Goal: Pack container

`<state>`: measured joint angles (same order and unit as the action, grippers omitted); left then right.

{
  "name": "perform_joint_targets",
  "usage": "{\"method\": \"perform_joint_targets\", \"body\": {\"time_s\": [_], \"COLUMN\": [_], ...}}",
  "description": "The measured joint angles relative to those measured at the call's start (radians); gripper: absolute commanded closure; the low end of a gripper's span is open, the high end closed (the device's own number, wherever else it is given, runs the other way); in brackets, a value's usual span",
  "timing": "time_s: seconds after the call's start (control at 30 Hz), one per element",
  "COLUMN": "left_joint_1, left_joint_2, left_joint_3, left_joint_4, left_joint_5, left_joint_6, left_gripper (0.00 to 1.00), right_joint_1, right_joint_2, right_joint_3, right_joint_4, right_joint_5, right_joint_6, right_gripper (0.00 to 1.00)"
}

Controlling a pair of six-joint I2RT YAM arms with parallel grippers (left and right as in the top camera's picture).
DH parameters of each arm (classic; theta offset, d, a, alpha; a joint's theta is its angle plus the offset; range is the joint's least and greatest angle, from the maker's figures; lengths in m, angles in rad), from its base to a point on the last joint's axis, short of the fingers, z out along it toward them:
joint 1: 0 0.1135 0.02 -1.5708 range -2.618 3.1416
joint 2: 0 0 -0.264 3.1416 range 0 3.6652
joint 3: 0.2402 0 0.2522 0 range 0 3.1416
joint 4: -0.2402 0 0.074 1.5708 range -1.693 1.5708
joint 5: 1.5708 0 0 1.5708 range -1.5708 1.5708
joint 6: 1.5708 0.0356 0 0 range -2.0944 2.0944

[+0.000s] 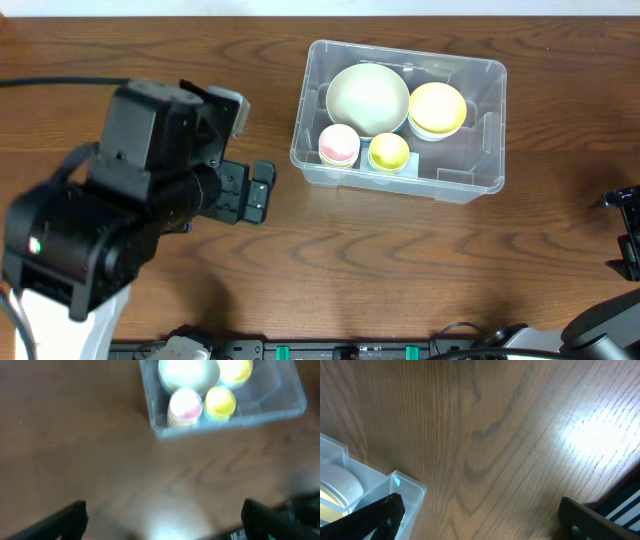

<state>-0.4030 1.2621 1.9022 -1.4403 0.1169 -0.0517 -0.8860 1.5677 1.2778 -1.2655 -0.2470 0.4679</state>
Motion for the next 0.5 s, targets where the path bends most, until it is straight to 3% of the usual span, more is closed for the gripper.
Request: {"method": "perform_joint_targets", "body": {"time_s": [0.17, 0.5], "left_joint_1": [0.077, 0.256], "left_joint_2": [-0.271, -0.765], "left_joint_3": [-0.385, -1.094], "left_joint_4": [0.375, 0.965], "left_joint_5": [0.062, 0.148], "left_joint_6": [0.063, 0.132], "left_gripper": [0.02, 0.02], "right_joint_1": [0.000, 0.000], "right_joint_2": [0.000, 0.000], "right_joint_3": [-0.001, -0.003], "right_joint_4": [0.000, 0.000], "right_joint_5": [0.000, 0.000], "right_joint_6": [0.000, 0.000], "right_gripper": [0.01, 0.01]}}
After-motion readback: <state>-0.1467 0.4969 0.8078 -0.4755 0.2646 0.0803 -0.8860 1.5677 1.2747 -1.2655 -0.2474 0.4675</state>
